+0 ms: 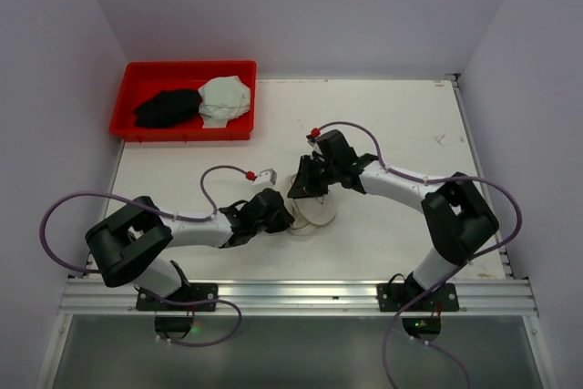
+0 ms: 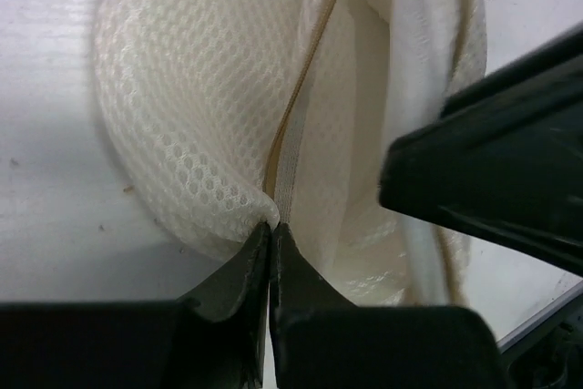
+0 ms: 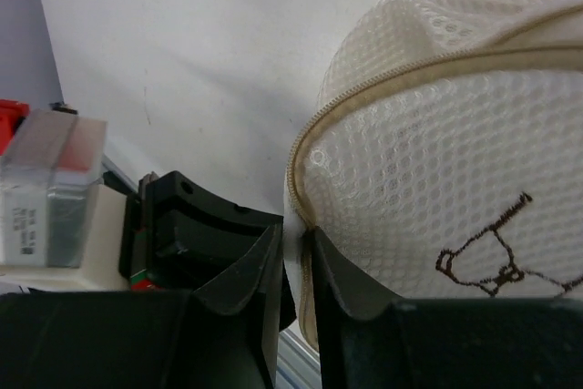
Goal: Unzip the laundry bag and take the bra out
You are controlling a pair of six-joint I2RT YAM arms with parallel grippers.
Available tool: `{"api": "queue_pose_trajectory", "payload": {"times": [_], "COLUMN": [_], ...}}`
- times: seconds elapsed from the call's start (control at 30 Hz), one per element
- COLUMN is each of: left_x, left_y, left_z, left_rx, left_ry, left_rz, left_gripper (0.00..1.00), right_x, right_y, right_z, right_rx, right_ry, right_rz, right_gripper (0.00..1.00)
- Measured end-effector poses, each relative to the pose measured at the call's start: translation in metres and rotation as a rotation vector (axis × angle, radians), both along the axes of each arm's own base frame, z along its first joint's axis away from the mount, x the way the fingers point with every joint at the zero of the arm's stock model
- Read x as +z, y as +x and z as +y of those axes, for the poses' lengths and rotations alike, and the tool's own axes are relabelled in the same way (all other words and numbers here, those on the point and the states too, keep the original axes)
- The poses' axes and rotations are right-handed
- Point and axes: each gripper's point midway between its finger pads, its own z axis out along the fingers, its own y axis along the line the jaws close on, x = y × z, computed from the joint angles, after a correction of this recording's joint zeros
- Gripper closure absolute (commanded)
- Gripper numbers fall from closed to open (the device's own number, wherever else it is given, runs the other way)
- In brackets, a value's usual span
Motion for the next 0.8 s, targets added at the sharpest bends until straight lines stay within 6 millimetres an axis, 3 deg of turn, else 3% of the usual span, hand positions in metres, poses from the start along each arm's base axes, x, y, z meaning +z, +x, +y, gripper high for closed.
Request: {"api": "queue_pose_trajectory", "payload": {"times": [0.13,0.33,0.6,0.8], "left_x": [-0.001,-0.001,0.007,0.021], "left_y": [-0.006,-0.01,-0.009,-0.015], "left_z": [0.008,0.013,0.018,0.035], "left_rx": [0.022,0.048,0.078,0.146], "left_ry": [-0.041,-0.097,-0.115,-0.137], "left_rz": [-0.005,-0.016,-0.021,-0.014], "left_gripper": [0.9,0.81,0.69,0.62], "right_x": [-0.02,-0.031,-0.035,-0.063], "right_y": [-0.006,-0.01,-0.009,-0.013], "right_z": [0.009,0.02,0.025,0.022], "right_rx": [0.018,0.048,0.049,0.027], "right_ry": [0.042,0.105,0.144,0.126], "right_rz": [0.057,0.096,0.101,0.145], "right_gripper": [0.68,0.59,0.58,0.58]}}
